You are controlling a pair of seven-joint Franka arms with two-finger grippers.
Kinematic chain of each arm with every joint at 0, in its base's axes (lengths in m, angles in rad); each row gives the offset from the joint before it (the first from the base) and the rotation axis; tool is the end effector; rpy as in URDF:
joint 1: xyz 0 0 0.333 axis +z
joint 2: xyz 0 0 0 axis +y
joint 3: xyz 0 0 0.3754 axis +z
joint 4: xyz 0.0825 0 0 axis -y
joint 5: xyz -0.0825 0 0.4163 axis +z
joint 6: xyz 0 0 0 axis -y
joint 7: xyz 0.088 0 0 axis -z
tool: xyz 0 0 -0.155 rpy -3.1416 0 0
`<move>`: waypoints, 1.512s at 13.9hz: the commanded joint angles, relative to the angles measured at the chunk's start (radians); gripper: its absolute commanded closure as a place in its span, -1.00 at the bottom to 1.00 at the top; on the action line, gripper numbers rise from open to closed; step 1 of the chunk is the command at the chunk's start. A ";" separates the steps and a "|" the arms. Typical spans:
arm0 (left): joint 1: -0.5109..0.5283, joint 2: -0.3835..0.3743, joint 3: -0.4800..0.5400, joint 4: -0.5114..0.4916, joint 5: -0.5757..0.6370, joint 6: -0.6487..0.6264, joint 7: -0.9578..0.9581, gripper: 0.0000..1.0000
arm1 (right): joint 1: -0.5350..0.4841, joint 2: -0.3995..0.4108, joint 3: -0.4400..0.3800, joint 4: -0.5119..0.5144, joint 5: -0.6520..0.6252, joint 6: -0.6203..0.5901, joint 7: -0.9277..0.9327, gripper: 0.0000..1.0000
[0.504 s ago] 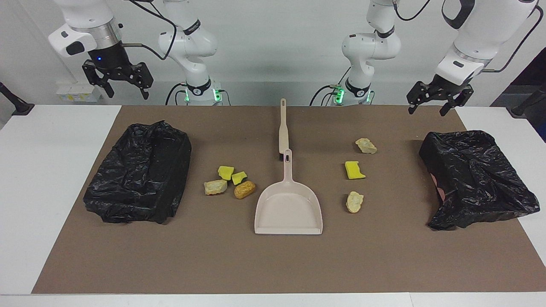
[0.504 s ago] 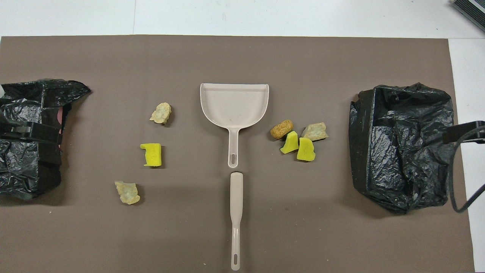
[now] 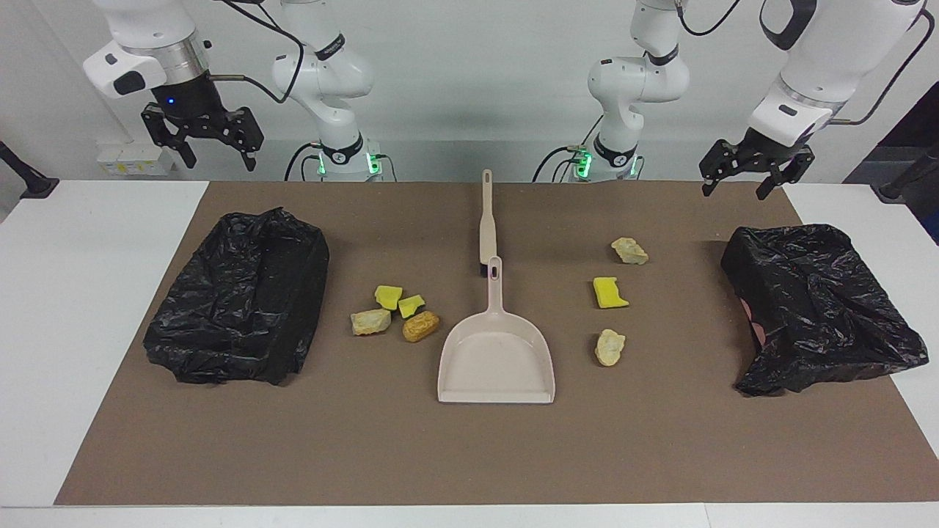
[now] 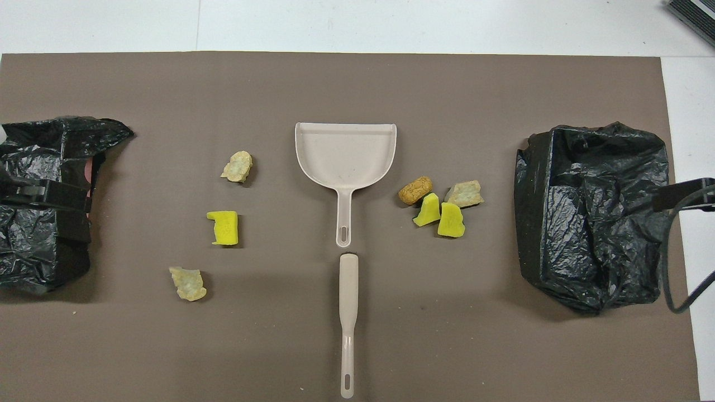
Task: Sweep and dump trash in bin
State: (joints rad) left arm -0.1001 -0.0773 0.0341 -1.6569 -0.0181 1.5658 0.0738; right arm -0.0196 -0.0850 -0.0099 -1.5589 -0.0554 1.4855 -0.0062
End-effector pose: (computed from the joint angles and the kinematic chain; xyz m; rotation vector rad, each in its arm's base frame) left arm 0.5548 -0.0387 0.6363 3.1131 -0.2181 -0.0215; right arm 0.5460 -0.0254 0.6827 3.0867 -0.0437 0.0164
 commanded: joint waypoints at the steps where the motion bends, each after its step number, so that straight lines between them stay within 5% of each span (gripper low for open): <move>1: -0.004 -0.009 -0.003 0.000 0.010 -0.007 0.014 -1.00 | -0.008 -0.024 0.004 -0.027 0.012 0.025 -0.006 -1.00; 10: -0.082 -0.030 -0.014 -0.199 0.003 0.150 0.035 -1.00 | -0.008 -0.025 0.002 -0.032 0.014 0.027 -0.008 -1.00; 21: -0.449 -0.024 -0.016 -0.728 -0.028 0.733 -0.087 -1.00 | -0.008 -0.030 0.002 -0.041 0.014 0.026 -0.014 -1.00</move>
State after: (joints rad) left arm -0.4727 -0.0678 0.0012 -2.3003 -0.0358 2.2194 0.0554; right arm -0.0196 -0.0850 -0.0099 -1.5624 -0.0554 1.4884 -0.0062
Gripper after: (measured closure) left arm 0.000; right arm 0.000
